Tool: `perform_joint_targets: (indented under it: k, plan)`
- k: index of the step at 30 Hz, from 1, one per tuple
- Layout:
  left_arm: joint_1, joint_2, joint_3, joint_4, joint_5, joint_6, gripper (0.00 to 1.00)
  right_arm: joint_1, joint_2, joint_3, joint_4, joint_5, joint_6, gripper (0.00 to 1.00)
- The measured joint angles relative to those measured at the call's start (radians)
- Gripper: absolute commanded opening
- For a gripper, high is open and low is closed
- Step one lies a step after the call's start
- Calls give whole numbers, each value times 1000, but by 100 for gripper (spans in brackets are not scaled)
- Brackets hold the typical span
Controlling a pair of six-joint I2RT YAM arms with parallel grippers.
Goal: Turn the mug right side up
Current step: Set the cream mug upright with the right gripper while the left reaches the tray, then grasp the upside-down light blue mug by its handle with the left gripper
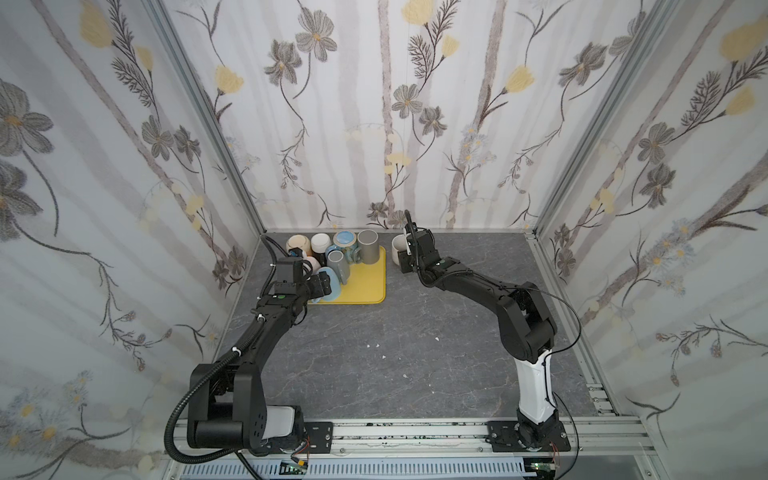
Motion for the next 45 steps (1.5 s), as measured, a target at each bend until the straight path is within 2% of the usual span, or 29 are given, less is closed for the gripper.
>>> perform_joint_targets:
  k: [10,17,24,28,34,37,45]
  plan:
    - [18,188,87,-8,56,43,78,19,-206,-228,29,-68,79,54]
    - [7,211,90,-5,101,35,75,34,-292,-336,61,-93,130,54]
    - [-45,196,72,5,126,-15,72,44,-343,-393,87,-109,158,54]
    - [-79,191,61,5,103,-48,69,54,-358,-424,99,-119,180,54]
    - [-88,191,57,0,-15,-88,61,82,-375,-492,130,-135,222,54]
    - [-90,209,66,0,-30,-93,55,97,-375,-515,135,-138,242,54]
    - [-109,261,103,-45,-65,-95,47,121,-369,-520,157,-162,269,54]
